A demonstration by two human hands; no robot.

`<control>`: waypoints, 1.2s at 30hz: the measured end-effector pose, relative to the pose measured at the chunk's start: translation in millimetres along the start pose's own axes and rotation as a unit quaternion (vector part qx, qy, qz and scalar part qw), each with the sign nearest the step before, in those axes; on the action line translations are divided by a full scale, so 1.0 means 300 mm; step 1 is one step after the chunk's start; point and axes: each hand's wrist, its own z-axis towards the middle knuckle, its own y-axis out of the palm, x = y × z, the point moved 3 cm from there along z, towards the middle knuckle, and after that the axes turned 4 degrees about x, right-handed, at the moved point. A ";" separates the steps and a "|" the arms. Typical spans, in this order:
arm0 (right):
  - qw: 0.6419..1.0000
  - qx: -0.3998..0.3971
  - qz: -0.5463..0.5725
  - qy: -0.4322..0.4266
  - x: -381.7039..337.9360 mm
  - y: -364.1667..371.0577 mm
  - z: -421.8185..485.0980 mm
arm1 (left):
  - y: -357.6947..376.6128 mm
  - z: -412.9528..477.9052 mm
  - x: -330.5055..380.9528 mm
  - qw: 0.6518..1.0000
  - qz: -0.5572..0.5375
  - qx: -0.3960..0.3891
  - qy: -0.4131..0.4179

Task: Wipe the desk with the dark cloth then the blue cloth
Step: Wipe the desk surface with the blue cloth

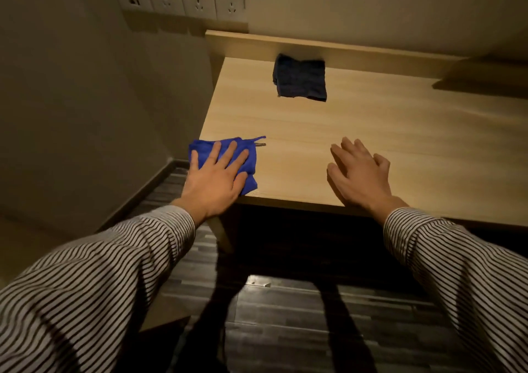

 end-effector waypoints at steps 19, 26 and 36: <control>0.990 0.063 0.129 0.011 -0.036 -0.125 0.156 | -0.270 0.366 0.181 0.929 -0.325 0.179 0.018; 0.989 0.070 0.121 -0.037 -0.128 -0.102 0.272 | -0.102 0.560 0.180 0.991 -0.084 -0.040 0.093; 0.958 -0.067 -0.015 -0.278 -0.460 -0.007 0.560 | -0.060 0.444 -0.128 0.995 -0.061 0.036 -0.067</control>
